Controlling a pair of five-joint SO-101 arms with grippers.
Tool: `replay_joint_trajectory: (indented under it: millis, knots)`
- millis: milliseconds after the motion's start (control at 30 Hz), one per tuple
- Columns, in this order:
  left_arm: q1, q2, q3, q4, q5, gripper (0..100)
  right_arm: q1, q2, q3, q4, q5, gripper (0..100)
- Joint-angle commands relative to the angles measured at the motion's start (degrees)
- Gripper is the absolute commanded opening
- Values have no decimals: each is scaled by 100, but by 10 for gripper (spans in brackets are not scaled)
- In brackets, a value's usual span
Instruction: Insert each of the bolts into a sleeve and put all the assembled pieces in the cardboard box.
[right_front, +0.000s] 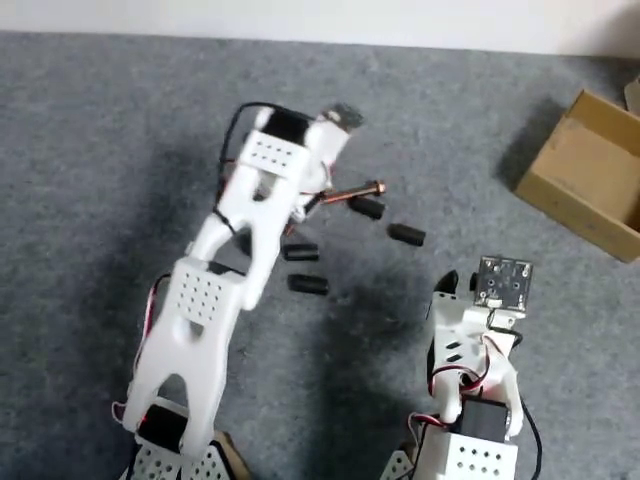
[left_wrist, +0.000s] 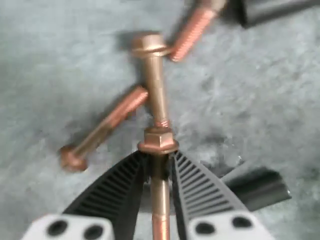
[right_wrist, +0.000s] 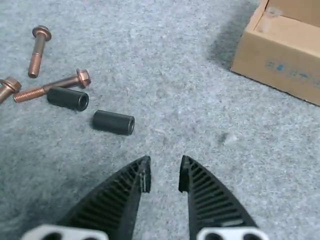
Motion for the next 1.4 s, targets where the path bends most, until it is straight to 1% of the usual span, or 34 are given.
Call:
replay_joint_trajectory:
  millis: [0, 133, 300, 467, 567, 667, 767, 933, 1033, 1067, 1167, 1367]
  knots:
    - [277, -954, 48, 62, 176, 6, -48, 22, 629, -84, 70, 106]
    - [541, -1604, 514, 35, 299, 6, -48, 22, 629, -84, 70, 106]
    - [734, -2299, 716, 35, 536, 6, -48, 22, 629, -92, 79, 106]
    - [585, -2923, 998, 26, 800, 6, -48, 22, 629, -92, 79, 106]
    - [347, -3336, 1473, -290, 941, 6, -48, 22, 629, -92, 79, 106]
    - [215, -3873, 2369, -738, 949, 6, -48, 22, 629, -101, 79, 106]
    - [215, -4602, 3644, -1327, 949, 6, -48, 22, 629, -110, 79, 106]
    - [75, -6193, 6237, -2945, 949, 5, -48, 22, 629, -110, 79, 106]
    - [-145, -7029, 7407, -3657, 949, 5, -48, 22, 629, -110, 79, 106]
    - [-233, -7231, 7644, -3763, 949, 5, -48, 22, 629, -110, 79, 106]
    - [-549, -7600, 8013, -3754, 958, 5, -48, 22, 629, -110, 79, 106]
    - [-1314, -7987, 8892, -3815, 1073, 5, -22, -31, 611, -119, 26, 106]
